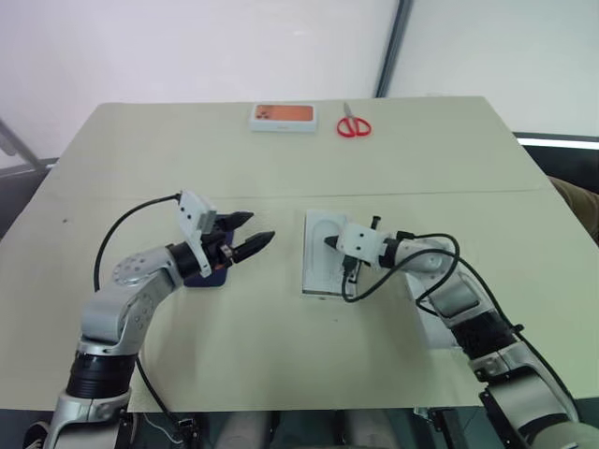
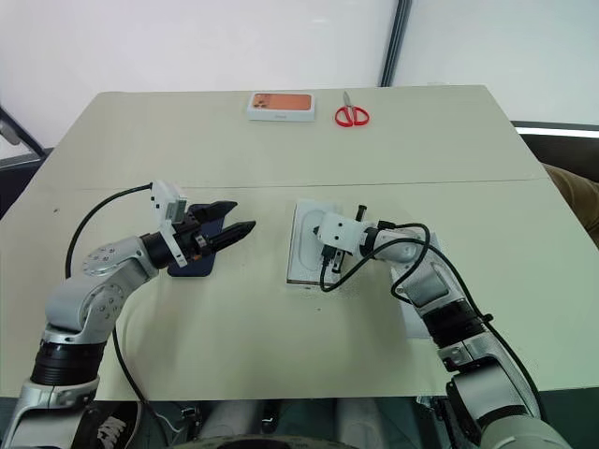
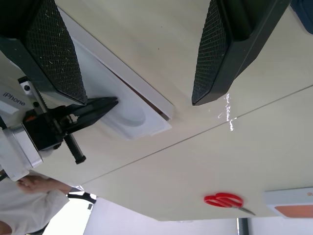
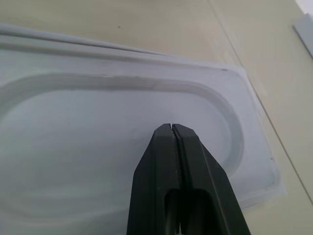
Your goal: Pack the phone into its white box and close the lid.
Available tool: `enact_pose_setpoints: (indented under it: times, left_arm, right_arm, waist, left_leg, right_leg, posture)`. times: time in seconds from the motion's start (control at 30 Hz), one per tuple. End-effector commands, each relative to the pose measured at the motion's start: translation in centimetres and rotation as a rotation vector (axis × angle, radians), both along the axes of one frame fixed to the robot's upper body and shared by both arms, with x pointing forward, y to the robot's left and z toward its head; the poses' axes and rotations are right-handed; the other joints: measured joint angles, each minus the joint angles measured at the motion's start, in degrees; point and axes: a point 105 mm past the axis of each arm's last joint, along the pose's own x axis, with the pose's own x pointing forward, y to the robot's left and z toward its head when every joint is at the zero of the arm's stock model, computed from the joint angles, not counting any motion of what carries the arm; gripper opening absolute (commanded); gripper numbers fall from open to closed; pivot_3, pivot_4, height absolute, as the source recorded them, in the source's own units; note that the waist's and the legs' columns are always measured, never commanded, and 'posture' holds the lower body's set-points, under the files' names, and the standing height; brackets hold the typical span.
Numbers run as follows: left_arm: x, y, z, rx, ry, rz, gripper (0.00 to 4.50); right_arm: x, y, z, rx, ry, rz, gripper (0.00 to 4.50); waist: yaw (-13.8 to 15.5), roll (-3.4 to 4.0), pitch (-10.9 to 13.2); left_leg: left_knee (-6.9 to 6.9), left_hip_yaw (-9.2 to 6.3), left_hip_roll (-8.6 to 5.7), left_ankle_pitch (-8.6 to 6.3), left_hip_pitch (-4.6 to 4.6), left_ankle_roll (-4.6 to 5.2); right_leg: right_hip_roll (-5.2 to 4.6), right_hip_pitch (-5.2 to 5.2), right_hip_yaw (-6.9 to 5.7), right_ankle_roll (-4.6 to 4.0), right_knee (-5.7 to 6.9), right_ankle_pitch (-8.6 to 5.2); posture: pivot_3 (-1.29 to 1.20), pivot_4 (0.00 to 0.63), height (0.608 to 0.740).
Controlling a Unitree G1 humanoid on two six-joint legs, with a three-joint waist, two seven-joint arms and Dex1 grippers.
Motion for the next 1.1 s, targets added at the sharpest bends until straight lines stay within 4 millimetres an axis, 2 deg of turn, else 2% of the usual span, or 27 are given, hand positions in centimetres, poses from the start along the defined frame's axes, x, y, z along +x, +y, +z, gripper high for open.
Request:
enact_pose_setpoints:
  times: [0.03, 0.33, 0.63, 0.93, 1.07, 1.1]
  left_arm:
    - [-0.1, 0.1, 1.4, -0.004, -0.064, 0.001, 3.63]
    - [0.2, -0.4, 1.4, 0.009, -0.066, -0.015, 3.63]
    - [0.4, -0.3, 1.3, 0.015, -0.064, -0.007, 3.63]
    - [0.5, -0.6, 1.3, 0.016, -0.066, -0.001, 3.63]
    - [0.5, -0.5, 1.2, 0.021, -0.066, 0.0, 3.63]
    - [0.5, -0.4, 1.2, 0.015, -0.065, 0.006, 3.63]
  right_arm:
    - [-0.9, -0.2, 0.8, 0.015, 0.01, 0.01, 0.04]
    - [-2.9, 1.4, 0.5, 0.07, 0.086, 0.092, 0.04]
    - [-5.2, 1.6, -1.5, -0.022, 0.171, 0.171, 0.04]
    - [-6.8, 1.7, -1.2, -0.041, 0.248, 0.244, 0.04]
    - [-6.3, 1.9, -1.0, -0.028, 0.223, 0.233, 0.04]
    - [-4.9, 1.8, -0.4, -0.011, 0.162, 0.186, 0.04]
  waist:
    - [0.05, 0.0, 0.0]
    - [0.0, 0.0, 0.0]
    - [0.01, 0.0, 0.0]
    - [0.09, -0.01, 0.0]
    - [0.06, -0.01, 0.0]
    - [0.0, -0.01, 0.0]
  left_leg:
    - [0.0, 0.0, 0.0, 0.0, 0.0, 0.0]
    - [-0.01, -0.01, 0.0, 0.0, 0.0, 0.01]
    - [0.0, -0.01, 0.0, -0.01, 0.0, 0.01]
    - [0.03, -0.02, 0.0, -0.02, 0.0, 0.03]
    - [0.03, -0.02, 0.0, -0.02, 0.0, 0.03]
    - [0.03, -0.02, 0.0, -0.02, 0.0, 0.03]
  right_leg:
    - [0.0, 0.0, 0.0, 0.0, 0.0, 0.0]
    - [0.0, 0.0, -0.01, 0.0, 0.0, 0.0]
    - [0.0, 0.01, -0.02, 0.0, 0.0, 0.0]
    - [-0.02, 0.03, -0.04, 0.01, -0.02, 0.0]
    - [-0.02, 0.03, -0.04, 0.01, -0.02, 0.0]
    - [-0.02, 0.03, -0.04, 0.01, -0.02, 0.0]
  posture:
    - [0.0, 0.15, 0.74]
    - [0.0, 0.15, 0.74]
    - [0.0, 0.15, 0.74]
    - [0.0, 0.15, 0.74]
    - [0.0, 0.15, 0.74]
    - [0.0, 0.15, 0.74]
